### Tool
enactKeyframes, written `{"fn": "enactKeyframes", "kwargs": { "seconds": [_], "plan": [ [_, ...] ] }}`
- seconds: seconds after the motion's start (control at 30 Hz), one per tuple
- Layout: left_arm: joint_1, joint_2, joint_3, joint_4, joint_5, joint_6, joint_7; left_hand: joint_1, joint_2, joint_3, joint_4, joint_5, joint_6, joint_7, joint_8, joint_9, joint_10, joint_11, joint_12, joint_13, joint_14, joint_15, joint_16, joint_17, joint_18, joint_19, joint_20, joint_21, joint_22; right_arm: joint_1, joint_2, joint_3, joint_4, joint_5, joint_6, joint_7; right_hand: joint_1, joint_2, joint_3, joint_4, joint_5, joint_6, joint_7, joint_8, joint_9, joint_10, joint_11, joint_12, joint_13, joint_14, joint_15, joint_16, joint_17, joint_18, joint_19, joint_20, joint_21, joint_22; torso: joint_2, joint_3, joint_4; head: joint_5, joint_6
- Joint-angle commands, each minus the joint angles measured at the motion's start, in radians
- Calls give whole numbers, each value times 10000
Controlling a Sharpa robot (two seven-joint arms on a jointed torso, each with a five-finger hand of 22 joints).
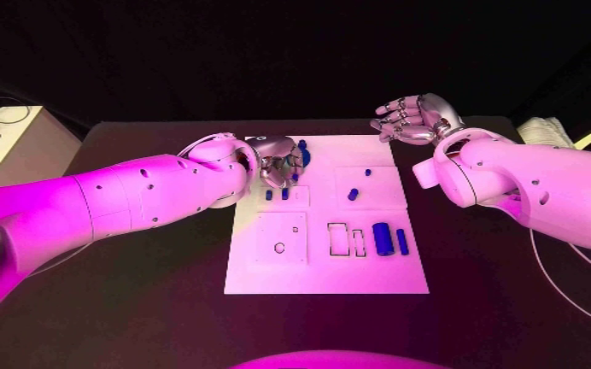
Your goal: Assemble the parts on the task board
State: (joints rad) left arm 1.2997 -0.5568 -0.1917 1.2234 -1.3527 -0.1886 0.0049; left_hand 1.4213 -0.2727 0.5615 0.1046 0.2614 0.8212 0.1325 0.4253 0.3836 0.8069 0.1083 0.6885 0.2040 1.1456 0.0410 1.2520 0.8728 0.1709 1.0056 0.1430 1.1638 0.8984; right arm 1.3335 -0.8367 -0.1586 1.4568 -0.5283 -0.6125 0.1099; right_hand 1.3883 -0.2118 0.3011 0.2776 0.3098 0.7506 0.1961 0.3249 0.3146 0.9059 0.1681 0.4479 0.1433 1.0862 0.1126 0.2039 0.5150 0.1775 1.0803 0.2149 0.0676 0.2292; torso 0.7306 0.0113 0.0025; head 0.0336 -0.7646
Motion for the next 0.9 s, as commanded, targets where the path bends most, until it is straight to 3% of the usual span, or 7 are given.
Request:
{"fn": "enactKeyframes", "kwargs": {
  "seconds": [0.03,0.2,0.43,0.63,0.9],
  "plan": [
    [-6,39,-5,-29,-123,364,-149,-74,78,52,-70,-1,122,6,-68,-45,149,-25,-45,-30,117,-4,117,63,-182,122,3,97,116,-4,10,2,22,-33,140,118,-10,57,26,-35,56,-63,453,34,-8,-27,39,36,-8,27,2,-45,-15,57,61,31,26,-9,4,2,11,-15,1],
    [-5,76,-3,-58,-124,380,-153,-46,232,270,-215,-16,497,-7,-206,-151,672,-200,-168,-181,568,-146,611,519,-231,341,-99,371,464,-4,13,2,30,-33,140,119,-10,57,26,-35,56,-63,453,34,-8,-27,39,36,-8,27,2,-45,-15,57,61,31,26,-9,8,2,-4,-15,-6],
    [-5,104,-1,-78,-126,333,-134,-86,304,375,-323,-30,804,-45,-313,-196,1027,-278,-461,-357,728,-224,800,612,-269,462,-178,530,677,-3,6,2,38,-33,136,119,-12,62,29,-35,59,-63,453,39,-11,-27,39,45,-20,30,2,-47,-16,57,65,31,27,-22,1,1,-3,-27,-13],
    [-5,112,1,-111,-26,81,-52,-62,518,463,-460,-45,1241,-53,-334,-151,1658,-411,-714,-479,1171,-334,1115,1057,-353,822,-267,833,1114,-3,10,2,37,-33,138,125,-16,67,31,-33,61,-63,453,41,-13,-28,39,49,-26,32,2,-48,-16,57,67,31,28,-29,-4,3,15,-40,5],
    [-5,103,2,-150,185,-288,91,-207,619,570,-675,-53,1530,-51,-676,-86,2370,-415,-1934,-890,1242,-361,1125,792,-375,886,-327,932,1255,-3,18,2,28,-33,142,131,-16,67,31,-33,61,-63,453,41,-13,-28,39,49,-26,32,2,-48,-16,57,67,31,28,-29,-5,3,4,-39,42]
  ]
}}
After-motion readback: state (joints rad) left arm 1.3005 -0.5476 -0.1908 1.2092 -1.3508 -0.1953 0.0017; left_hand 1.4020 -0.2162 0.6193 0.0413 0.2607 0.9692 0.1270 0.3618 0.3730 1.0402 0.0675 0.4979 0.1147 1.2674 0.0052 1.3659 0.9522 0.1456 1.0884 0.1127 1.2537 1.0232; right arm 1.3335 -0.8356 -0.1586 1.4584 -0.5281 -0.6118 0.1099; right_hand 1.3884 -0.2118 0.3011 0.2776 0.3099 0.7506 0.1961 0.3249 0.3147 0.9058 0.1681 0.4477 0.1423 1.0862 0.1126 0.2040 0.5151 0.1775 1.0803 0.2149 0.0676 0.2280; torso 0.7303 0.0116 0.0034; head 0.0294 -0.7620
